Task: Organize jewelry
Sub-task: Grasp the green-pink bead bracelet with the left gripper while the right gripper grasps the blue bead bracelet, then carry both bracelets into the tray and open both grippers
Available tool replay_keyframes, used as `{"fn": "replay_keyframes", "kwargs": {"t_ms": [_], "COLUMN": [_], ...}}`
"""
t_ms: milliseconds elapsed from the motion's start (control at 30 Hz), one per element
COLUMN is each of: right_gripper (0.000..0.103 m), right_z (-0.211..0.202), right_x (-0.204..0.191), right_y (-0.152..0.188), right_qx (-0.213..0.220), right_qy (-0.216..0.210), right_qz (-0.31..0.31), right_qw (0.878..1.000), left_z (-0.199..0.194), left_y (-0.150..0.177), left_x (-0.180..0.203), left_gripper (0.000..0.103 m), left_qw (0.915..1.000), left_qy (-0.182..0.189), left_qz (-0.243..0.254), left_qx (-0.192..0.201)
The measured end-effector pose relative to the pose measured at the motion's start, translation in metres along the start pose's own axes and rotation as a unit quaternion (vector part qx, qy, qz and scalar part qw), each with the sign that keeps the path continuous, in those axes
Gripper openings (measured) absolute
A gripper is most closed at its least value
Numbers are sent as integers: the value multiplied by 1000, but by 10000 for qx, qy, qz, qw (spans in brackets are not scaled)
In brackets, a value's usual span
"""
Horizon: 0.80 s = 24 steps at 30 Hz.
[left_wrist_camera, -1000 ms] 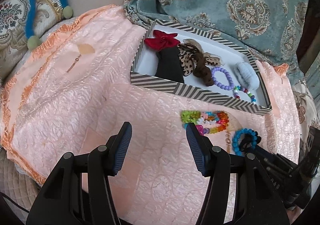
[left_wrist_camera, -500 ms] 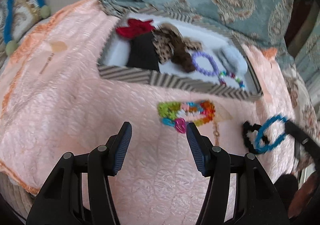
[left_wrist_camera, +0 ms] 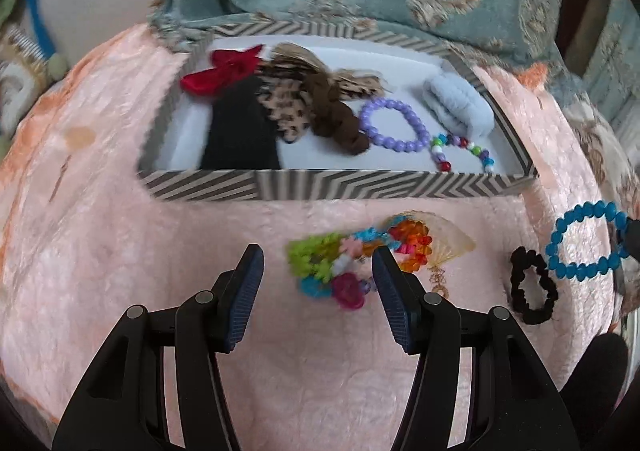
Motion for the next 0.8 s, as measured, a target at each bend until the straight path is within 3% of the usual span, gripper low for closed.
{"fn": "replay_keyframes", "kwargs": {"t_ms": [67,100,200,233,267,367,800], "right_gripper": [8,8,8,8,8,8,8], "right_z": [1,1,0,0,0,-1,-19], "right_x": [2,3,5,5,5,4,-23], "right_y": [1,1,1,1,1,1,-11], "right_qx": [-29,-34,-43,-37,-35,-7,154], "right_qy": [1,2,2,1,2,-26,-103], "right_qz": [28,36,37,35,36,51,-256], "right_qw": [10000,10000,10000,10000,10000,10000,9995], "left_z": [11,14,11,7,2,-18,-91], "left_y": [-2,-2,-3,-4,-5,-11,-24], "left_x": [5,4,-8,-13,-15,-24,-42], "left_gripper": [23,18,18,18,11,10,10], "left_qw": [9998,9998,9987,9982,9979,9971,9948], "left_qy": [42,35,309,407,450,581,697], "left_qz": [94,79,-241,-340,-390,-476,-589], "left_qx": [-144,-199,-312,-291,-249,-117,459]}}
Point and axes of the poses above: each gripper's, at about its wrist camera, not at the fingertips, and z roughly the way its jaws point, x to its right, y to its underside, the point moved 2 cm from there along z, roughly the way its jaws point, and after that the axes turned 7 degrees about -y, right-handed, at the moved point
